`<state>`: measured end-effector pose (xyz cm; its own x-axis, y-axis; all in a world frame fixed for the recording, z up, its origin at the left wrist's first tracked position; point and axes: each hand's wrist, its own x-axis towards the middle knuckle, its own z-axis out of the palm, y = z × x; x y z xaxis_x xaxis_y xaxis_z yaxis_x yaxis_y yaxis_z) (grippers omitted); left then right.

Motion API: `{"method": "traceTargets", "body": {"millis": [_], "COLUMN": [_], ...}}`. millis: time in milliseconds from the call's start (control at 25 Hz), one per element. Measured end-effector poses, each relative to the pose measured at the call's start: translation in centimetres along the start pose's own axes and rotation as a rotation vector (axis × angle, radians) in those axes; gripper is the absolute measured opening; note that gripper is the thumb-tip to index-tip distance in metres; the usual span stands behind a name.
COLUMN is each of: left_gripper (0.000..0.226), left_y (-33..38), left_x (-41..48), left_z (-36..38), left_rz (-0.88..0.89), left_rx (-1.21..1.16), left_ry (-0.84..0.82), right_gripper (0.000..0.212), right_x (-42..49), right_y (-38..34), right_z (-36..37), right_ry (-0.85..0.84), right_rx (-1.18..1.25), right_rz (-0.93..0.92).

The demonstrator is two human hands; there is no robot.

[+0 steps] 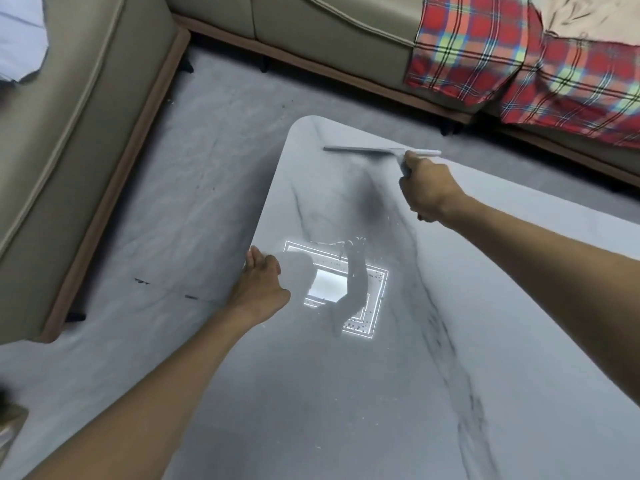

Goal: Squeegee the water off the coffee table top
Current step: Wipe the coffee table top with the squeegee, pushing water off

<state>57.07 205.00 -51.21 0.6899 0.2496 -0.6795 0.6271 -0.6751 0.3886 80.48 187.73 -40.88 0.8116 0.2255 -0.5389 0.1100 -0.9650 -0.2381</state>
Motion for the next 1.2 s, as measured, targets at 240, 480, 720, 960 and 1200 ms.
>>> {"method": "traceTargets", "body": {"millis": [240,480,720,960,1200], "left_gripper": [0.035,0.025,0.026,0.024,0.019], "left_y": [0.2,-1.4,-3.8,-4.1,-3.3], "left_x": [-0.6,-2.7,-3.9,-4.4,-5.6], "left_z": [-0.1,-1.0,-0.5,0.5,0.3], "left_rz": [0.001,0.042,-0.054,-0.064,-0.082], "left_rx": [-0.015,-0.215,-0.283,-0.358,-0.333], "left_ry": [0.002,0.235,0.247,0.181,0.225], "right_gripper": [0.053,0.035,0.032,0.045,0.049], "right_x": [-8.2,-9.7,-0.4,-8.4,-14.5], "right_y": [5.1,4.1,-5.5,-0.7,9.2], "right_z": [5.1,3.2,3.8,9.0,6.9], "right_ry": [-0.034,-0.045,0.036,-0.021,-0.093], "right_rx": [-0.127,-0.169,0.036,-0.167,-0.369], "right_rz": [-0.135,-0.144,-0.067,-0.323,-0.304]}}
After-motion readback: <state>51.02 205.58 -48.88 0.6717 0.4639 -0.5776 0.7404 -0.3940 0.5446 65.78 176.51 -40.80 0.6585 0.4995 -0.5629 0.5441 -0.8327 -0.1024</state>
